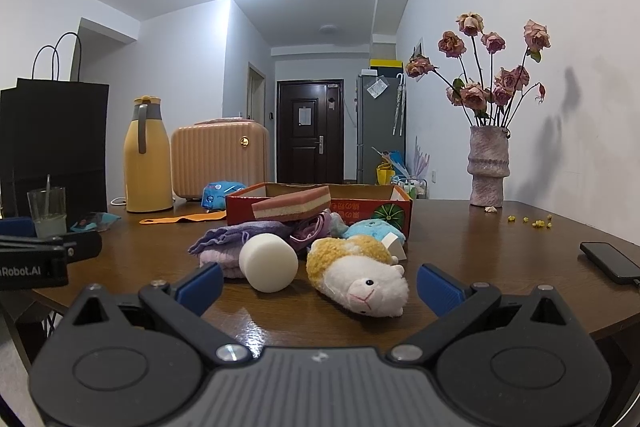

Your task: Organize soft objects

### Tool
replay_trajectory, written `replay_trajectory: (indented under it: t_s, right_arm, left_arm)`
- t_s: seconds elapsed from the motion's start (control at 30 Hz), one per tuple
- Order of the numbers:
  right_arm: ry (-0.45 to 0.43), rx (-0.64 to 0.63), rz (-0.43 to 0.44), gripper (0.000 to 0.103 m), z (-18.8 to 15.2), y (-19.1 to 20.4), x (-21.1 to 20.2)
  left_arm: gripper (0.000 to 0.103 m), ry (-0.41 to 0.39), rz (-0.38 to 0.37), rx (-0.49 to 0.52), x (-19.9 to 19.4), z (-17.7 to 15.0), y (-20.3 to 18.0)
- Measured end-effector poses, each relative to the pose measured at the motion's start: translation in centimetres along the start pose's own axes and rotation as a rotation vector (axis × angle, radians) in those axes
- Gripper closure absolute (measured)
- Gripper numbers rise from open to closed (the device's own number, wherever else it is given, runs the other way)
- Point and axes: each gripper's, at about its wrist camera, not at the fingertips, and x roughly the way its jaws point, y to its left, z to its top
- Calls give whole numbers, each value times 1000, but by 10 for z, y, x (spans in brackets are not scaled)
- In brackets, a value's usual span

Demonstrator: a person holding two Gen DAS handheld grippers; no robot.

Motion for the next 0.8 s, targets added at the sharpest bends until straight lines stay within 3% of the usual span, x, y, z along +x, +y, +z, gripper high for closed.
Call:
replay_trajectory:
  t_s: [0.8]
  right_arm:
    - [9, 1, 5, 0, -2, 1, 2]
  left_arm:
    - [0, 0, 0, -1, 0, 0, 0]
